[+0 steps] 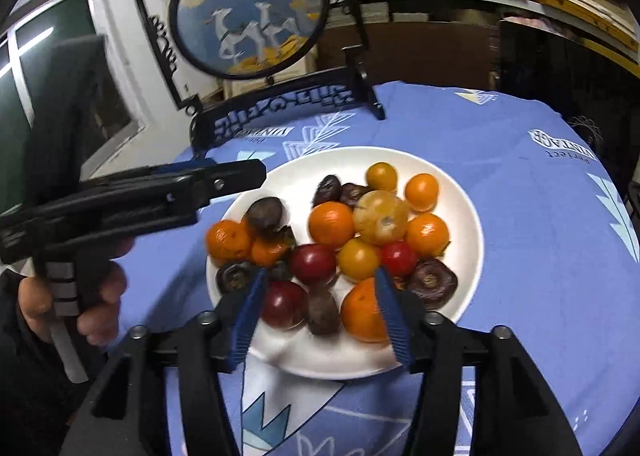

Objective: Organize fruits

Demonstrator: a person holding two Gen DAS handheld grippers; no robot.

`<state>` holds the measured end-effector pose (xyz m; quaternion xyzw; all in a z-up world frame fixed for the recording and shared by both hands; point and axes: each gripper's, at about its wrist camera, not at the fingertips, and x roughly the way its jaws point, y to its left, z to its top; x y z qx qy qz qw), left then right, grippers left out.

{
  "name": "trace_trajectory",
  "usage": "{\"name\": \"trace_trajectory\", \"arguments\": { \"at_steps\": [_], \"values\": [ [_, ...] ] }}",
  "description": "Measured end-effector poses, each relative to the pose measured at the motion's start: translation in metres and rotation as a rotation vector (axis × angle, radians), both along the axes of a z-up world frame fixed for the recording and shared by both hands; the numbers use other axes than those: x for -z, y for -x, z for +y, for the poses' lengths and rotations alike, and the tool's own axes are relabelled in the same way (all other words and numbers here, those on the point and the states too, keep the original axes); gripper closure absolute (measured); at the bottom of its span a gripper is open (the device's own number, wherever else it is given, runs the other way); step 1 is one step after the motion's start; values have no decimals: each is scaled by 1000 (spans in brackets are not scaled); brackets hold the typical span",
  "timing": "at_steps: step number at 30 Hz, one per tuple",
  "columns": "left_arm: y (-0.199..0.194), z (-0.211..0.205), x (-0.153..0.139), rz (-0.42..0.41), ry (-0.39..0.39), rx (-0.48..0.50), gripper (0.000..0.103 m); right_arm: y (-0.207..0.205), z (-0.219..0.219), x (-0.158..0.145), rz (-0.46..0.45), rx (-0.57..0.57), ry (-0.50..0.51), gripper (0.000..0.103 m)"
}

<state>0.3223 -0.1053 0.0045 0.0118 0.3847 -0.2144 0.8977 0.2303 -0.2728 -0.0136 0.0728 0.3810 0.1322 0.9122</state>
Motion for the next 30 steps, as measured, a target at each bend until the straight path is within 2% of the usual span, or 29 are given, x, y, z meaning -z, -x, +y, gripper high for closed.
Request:
{"name": "trace_trajectory", "arguments": {
  "at_steps": [2, 3, 4, 6, 9, 12, 15, 18, 22, 26, 30],
  "values": [
    [1, 4, 5, 22, 5, -2, 28, 9, -6, 0, -9, 5, -19, 45],
    [5, 7, 8, 32, 4, -8, 22, 18, -9, 1, -18, 11, -26, 44],
    [11, 10, 12, 48, 1, -16, 17, 26, -11, 2, -21, 16, -34, 40],
    [28, 18, 18, 63, -2, -20, 16, 44, -15, 7, -16, 35, -50, 24],
    [66, 25, 28, 79, -76, -4, 6, 72, -17, 15, -1, 42, -57, 15],
    [105, 36, 34, 83, -117, -6, 5, 97, -17, 17, 4, 59, -34, 4],
    [140, 54, 32, 97, -75, -28, 5, 121, -21, 16, 7, 88, -19, 4],
    [174, 71, 25, 71, -52, -90, 5, 146, -25, 12, -5, 127, -6, 4],
    [225, 78, 10, -49, -122, -163, 5, 184, -23, -3, -66, 157, 18, 4],
    [261, 78, 1, -84, -121, -152, 5, 218, -18, -20, -149, 165, 48, 4],
    [286, 73, -5, -150, -155, -157, 5, 243, -12, -30, -203, 166, 71, 4]
  ]
}}
